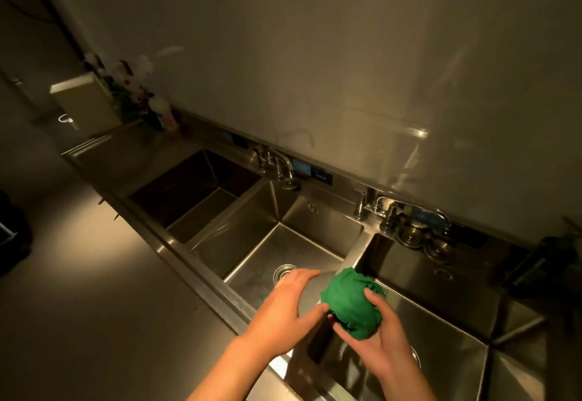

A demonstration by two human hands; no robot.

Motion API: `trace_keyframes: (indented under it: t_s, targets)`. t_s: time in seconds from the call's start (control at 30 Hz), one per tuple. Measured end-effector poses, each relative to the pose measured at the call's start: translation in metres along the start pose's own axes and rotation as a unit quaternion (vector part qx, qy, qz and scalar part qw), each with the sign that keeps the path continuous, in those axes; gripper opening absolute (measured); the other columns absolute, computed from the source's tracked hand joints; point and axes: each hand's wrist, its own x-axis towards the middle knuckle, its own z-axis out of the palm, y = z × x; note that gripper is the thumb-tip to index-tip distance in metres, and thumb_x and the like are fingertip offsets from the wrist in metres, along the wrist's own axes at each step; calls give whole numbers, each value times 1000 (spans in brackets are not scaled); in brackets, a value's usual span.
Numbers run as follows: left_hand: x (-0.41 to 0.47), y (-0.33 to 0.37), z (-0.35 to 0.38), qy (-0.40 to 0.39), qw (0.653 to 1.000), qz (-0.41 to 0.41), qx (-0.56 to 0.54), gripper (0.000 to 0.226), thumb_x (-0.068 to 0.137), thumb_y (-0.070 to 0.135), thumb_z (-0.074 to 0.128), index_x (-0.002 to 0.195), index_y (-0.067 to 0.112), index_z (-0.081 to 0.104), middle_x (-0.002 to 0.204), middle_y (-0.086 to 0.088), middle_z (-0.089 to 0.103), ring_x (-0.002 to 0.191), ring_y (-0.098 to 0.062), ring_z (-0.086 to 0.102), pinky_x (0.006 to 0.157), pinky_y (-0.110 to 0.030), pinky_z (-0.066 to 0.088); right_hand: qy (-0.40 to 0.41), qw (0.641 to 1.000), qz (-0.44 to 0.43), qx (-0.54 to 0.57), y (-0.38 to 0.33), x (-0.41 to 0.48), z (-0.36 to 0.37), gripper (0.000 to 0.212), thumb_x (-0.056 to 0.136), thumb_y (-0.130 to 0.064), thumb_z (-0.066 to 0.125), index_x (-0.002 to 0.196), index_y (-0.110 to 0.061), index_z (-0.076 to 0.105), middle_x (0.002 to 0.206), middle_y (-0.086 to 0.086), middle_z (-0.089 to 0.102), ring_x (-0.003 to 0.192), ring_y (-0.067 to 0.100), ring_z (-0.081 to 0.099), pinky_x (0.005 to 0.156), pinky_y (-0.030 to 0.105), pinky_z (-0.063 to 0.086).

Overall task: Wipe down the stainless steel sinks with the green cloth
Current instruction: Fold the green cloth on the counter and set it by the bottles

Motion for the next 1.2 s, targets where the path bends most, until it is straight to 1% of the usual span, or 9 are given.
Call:
trace_keyframes:
  t_s: [0.2,0.37,0.57,0.73,0.83,1.0,1.07,1.13,1.2]
  targets:
    - [-13,-53,-42,48,996,-67,14,44,99,58,53,141,46,47,138,34,44,130,15,39,110,-14,33,-30,999,20,27,4,18,30,36,76,-18,79,112,-13,77,125,23,68,118,49,60,92,64,51]
    - [-22,-100,-72,57,993,-99,27,43,101,63,47,142,50,44,137,41,37,125,25,31,108,-14,34,-48,998,25,24,22,40,63,34,74,-20,79,108,-11,79,118,23,72,113,49,64,92,63,51]
    - [-12,-163,-112,55,993,-95,41,46,102,57,46,146,44,44,142,32,38,128,8,38,107,-21,42,-61,998,-18,15,63,72,109,49,70,-19,84,118,-17,75,123,21,70,110,50,66,93,64,49]
    - [4,-229,-156,66,994,-81,26,41,104,50,49,143,40,49,141,28,42,130,7,38,113,-24,38,-62,996,-50,-30,96,101,153,43,84,-27,69,126,-18,70,131,26,64,118,52,61,98,66,46]
    - [16,-269,-187,71,995,-68,18,40,102,49,51,141,38,52,137,27,44,127,6,41,111,-24,39,-52,996,-72,-33,114,115,186,45,85,-26,68,128,-17,68,132,27,63,119,52,61,98,67,45]
    - [25,-332,-235,83,994,-70,-4,46,94,38,68,136,46,52,137,29,45,129,1,46,112,-30,44,-19,994,-91,-54,139,137,250,42,78,-25,78,119,-17,74,131,22,66,117,49,63,100,65,46]
    - [22,-349,-253,110,990,-84,-29,43,88,52,63,130,51,54,135,29,48,126,1,51,108,-28,47,-40,994,-88,-41,150,147,273,49,81,-24,75,129,-16,67,131,22,66,118,49,62,99,64,47]
    - [20,-361,-268,130,987,-86,-30,43,86,59,52,128,50,54,136,19,53,125,-5,55,107,-33,49,-48,995,-82,-23,161,156,295,58,80,-22,77,135,-16,61,129,23,66,117,50,63,96,64,49]
    - [17,-374,-282,131,988,-80,-13,47,91,53,51,135,37,56,141,6,54,130,-16,54,111,-40,47,-46,996,-81,-8,171,163,316,62,76,-20,82,135,-16,61,128,23,67,115,50,64,96,65,49]
